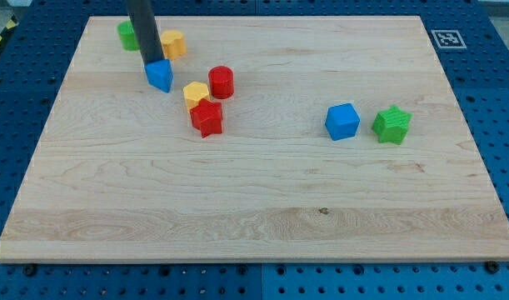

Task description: Move the blue triangle and red star right a bit

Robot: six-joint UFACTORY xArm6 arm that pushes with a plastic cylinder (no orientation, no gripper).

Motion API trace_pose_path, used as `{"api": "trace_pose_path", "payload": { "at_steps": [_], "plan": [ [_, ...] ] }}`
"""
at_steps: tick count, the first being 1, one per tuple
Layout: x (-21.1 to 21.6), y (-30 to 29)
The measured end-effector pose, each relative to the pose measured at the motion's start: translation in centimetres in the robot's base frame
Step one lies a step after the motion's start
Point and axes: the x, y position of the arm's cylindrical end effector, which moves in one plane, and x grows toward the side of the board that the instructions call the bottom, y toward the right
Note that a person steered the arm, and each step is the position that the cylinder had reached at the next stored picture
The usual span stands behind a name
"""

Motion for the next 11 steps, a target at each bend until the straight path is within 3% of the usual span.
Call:
{"api": "trace_pose_path", "payload": {
  "at_steps": [2,4,5,6,7,11],
  "plan": [
    [7.8,0.0],
    [11.5,-1.6],
    [8.6,-4.4],
    [2.9,-3.3],
    [1.9,0.7],
    [7.9,2.8]
  ]
}}
